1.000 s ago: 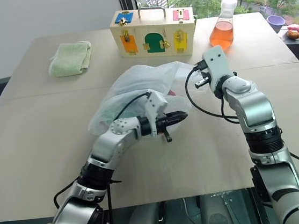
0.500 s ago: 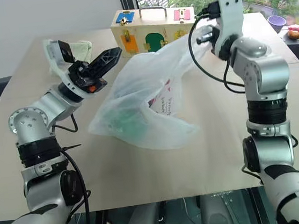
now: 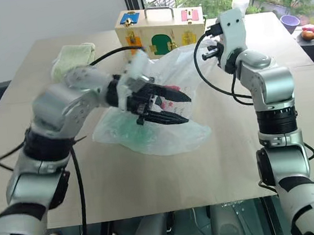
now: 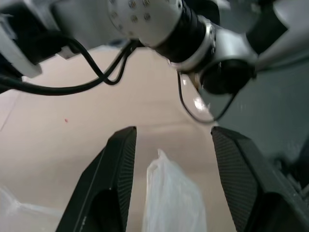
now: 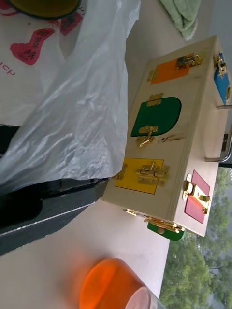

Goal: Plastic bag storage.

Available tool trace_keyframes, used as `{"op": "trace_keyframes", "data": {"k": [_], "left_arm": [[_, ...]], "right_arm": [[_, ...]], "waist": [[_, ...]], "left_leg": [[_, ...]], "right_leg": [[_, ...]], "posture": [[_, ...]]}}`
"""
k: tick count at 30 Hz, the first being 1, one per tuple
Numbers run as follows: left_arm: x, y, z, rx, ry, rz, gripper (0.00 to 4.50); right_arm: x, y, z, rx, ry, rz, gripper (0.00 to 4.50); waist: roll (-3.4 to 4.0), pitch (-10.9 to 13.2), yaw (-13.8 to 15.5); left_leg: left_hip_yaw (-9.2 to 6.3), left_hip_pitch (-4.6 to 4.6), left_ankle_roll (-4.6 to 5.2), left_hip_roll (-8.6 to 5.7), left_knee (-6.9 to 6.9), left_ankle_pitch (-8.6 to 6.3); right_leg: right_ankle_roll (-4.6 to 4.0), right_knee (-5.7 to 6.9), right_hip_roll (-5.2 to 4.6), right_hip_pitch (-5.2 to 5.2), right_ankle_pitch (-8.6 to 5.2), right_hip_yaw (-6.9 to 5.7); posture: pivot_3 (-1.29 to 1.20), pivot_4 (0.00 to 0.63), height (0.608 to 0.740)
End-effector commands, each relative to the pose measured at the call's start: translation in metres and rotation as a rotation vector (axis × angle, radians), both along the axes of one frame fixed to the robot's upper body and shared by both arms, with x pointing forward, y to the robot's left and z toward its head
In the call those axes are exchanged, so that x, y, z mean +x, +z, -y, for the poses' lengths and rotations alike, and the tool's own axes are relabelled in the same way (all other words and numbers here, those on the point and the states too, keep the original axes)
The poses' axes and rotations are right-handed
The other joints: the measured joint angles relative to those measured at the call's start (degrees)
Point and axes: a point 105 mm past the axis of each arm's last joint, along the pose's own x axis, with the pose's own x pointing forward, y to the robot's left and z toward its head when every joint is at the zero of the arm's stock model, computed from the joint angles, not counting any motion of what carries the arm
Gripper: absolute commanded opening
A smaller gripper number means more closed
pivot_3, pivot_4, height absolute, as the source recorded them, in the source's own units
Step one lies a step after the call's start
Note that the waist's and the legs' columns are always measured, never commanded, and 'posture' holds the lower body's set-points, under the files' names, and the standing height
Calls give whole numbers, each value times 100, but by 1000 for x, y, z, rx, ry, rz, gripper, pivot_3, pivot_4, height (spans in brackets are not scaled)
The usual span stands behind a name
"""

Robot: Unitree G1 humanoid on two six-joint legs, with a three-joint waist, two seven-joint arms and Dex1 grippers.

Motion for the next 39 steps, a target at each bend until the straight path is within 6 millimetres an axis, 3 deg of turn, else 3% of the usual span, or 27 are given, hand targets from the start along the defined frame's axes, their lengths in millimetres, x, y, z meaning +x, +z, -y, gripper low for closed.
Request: {"op": "trace_keyframes", "data": {"k": [1, 3, 7, 13, 16, 18, 20, 24, 26, 29, 32, 34, 37, 39], "left_arm": [[10, -10, 20, 121, -74, 120, 2594], [12, -23, 30, 205, -113, 133, 2594], [13, -58, 31, 365, -181, 123, 2594], [13, -79, 22, 484, -222, 128, 2594], [18, -88, 20, 518, -204, 162, 1738], [16, -88, 23, 493, -192, 140, 732], [11, -82, 25, 437, -182, 91, 22], [0, -41, 29, 185, -153, -109, 22], [-2, 10, 14, -95, -140, -258, 22], [3, 68, -14, -398, -92, -402, 22], [25, 119, -62, -689, 58, -404, 22], [41, 140, -86, -818, 173, -348, 22], [67, 166, -112, -957, 339, -241, 22], [77, 178, -121, -993, 394, -180, 22]], "right_arm": [[-2, 8, 0, -7, 1, 47, 0], [-2, 5, 0, -5, -2, 40, 0], [-3, 3, -3, -5, -1, 36, 0], [-3, 0, -3, -8, -7, 32, 0], [-3, -2, -3, -8, -11, 28, 0], [-3, -4, -3, -6, -10, 26, 0], [-3, -5, -4, -4, -8, 23, 0], [-2, -4, -1, 7, -17, 27, 0], [-1, 4, 3, 44, -20, 43, 0], [-3, 20, 5, 124, 0, 66, 0], [-5, 64, 8, 311, 52, 128, 0], [-6, 98, 11, 390, 79, 185, 0], [-15, 147, 13, 466, 119, 271, 0], [-21, 169, 15, 471, 131, 312, 0]], "waist": [[1, 1, 1], [1, 1, 2], [6, 3, -24], [20, 12, -15], [20, 12, -7], [20, 12, -9], [21, 13, -10], [23, 14, -14], [24, 15, -24], [30, 19, -57], [38, 26, -88], [44, 32, -99], [46, 34, -49], [46, 33, 12]], "left_leg": [[0, -2, 0, 0, 0, 0], [0, -6, 2, 0, 1, -1], [8, -9, 8, 1, 0, -5], [8, -9, 9, 4, 3, -5], [8, -11, 9, 3, 7, -5], [8, -11, 10, 3, 7, -5], [7, -11, 10, 3, 7, -5], [4, -13, 10, 3, 12, -5], [3, -13, 10, 4, 12, -5], [1, -11, 10, 7, 15, -5], [0, -12, 10, 6, 20, -5], [-1, -11, 9, 4, 24, -5], [-5, -10, 8, 2, 22, -4], [-7, -11, 8, 2, 15, -4]], "right_leg": [[0, -2, 0, -1, 0, 0], [1, -4, 0, -1, 0, 0], [1, -2, 0, -10, -1, 8], [1, 5, 2, -12, -1, 8], [2, 4, 1, -12, -1, 8], [2, 5, 1, -12, -1, 8], [2, 5, 1, -12, -1, 8], [2, 8, 1, -12, -1, 7], [2, 8, 2, -12, -2, 6], [3, 13, 3, -14, -2, 4], [3, 16, 2, -13, -1, 2], [3, 20, 1, -13, 0, 2], [2, 23, 1, -14, 0, -2], [2, 11, 0, -13, 0, -5]], "posture": [[0, 150, 740], [0, 150, 740], [0, 150, 740], [0, 150, 740], [0, 150, 740], [0, 150, 740], [0, 150, 740], [0, 150, 740], [0, 150, 740], [0, 150, 740], [0, 150, 740], [0, 150, 740], [0, 150, 740], [0, 150, 740]]}}
